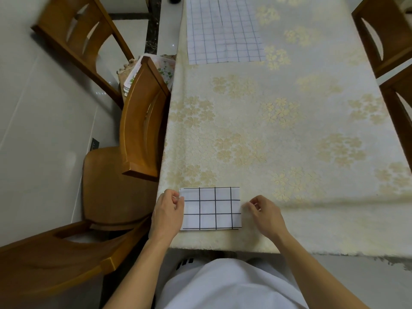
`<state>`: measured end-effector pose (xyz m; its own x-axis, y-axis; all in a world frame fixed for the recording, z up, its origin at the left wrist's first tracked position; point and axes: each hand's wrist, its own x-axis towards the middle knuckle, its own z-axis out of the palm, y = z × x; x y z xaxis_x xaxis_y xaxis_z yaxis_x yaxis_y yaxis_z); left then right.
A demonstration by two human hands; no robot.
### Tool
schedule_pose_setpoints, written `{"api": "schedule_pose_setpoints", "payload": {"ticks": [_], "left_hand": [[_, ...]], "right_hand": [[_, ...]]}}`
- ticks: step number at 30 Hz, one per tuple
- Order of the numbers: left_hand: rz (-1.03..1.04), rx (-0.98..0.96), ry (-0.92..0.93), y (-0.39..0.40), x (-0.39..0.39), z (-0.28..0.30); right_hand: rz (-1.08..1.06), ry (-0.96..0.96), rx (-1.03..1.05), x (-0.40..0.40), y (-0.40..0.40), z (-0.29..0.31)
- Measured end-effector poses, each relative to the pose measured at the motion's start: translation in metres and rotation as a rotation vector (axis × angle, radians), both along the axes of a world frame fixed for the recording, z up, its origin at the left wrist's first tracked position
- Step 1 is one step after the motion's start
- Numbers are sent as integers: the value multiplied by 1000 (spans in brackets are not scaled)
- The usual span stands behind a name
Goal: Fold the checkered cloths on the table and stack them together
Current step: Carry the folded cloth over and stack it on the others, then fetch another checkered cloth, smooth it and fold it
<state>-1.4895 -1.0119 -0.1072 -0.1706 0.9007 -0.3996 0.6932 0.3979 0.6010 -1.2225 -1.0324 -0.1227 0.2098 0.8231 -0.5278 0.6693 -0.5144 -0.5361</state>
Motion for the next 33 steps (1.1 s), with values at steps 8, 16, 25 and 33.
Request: {"api": "schedule_pose_setpoints", "payload": {"ticks": [8, 16, 25, 33], "left_hand": [[-211, 297, 73, 19, 42, 48], [-424, 616, 302, 25, 70, 85], [-550, 644, 354, -1, 84, 83], [-580, 646, 351, -18, 90, 82]], "right_hand": [[61, -75, 182, 17, 18, 44], [221, -367, 629, 17, 16, 91], [279, -475, 765, 20, -16, 102], [246, -492, 727, 27, -38, 103]]}}
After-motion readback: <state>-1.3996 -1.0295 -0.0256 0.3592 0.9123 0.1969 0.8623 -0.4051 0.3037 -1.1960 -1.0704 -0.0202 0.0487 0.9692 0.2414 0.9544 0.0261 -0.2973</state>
